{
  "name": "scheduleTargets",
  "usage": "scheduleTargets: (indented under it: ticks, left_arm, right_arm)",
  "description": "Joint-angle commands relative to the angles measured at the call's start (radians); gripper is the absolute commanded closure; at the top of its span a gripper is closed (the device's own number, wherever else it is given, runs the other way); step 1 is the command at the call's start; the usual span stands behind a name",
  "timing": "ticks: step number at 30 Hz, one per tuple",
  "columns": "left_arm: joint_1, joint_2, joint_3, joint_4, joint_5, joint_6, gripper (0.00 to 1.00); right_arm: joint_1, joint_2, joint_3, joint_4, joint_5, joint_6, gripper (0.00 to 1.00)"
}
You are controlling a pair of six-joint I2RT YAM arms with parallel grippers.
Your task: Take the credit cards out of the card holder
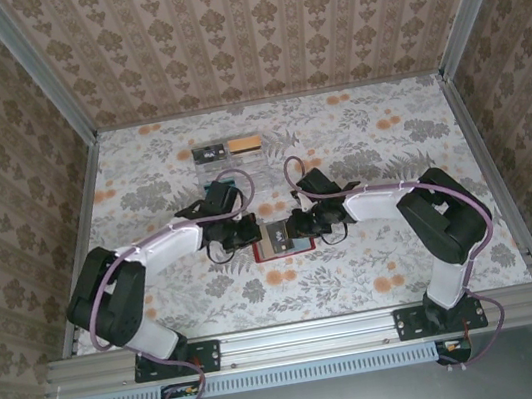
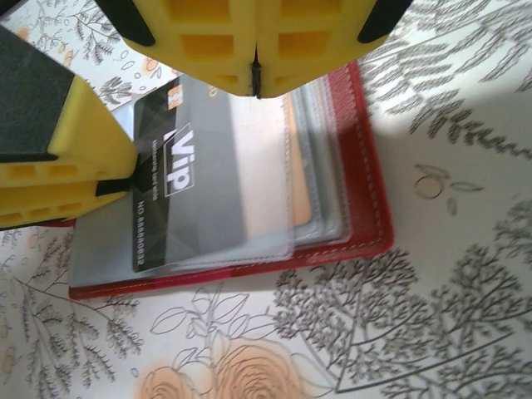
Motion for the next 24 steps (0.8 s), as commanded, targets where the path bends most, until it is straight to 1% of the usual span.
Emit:
scheduleTargets:
  ticks: [1,8,13,14,17,20,24]
  left_arm:
    - [-0.01,0.048,0.026,0.03,0.038,0.015,0.96]
    - [-0.012,0.098,0.011,0.037,0.035,0.008,0.97]
    - [-0.012,0.11,-0.003,0.019,0.019,-0.006,1.0]
    - [-0.011,0.111,-0.004,0.011,0.014,-0.009,1.0]
    - [-0.012,0.113,-0.01,-0.003,-0.002,-0.018,1.0]
    - [-0.012,0.108,-0.019,-0.009,-0.014,-0.032,1.0]
    - [-0.01,0.1,-0.03,-0.017,-0.028,-0.046,1.0]
  right_arm:
    - [0.007,0.017,0.014,0.017,-0.035,0.012,0.76]
    - [0.007,0.04,0.015,0.057,-0.073,0.034,0.76]
    - [0.005,0.057,0.013,0.082,-0.09,0.053,0.79]
    - [0.004,0.057,0.01,0.085,-0.092,0.054,0.8]
    - [-0.001,0.054,0.0,0.091,-0.094,0.059,0.89]
    - [-0.009,0.043,-0.016,0.092,-0.092,0.061,1.0]
    - [-0.018,0.019,-0.045,0.099,-0.088,0.068,1.0]
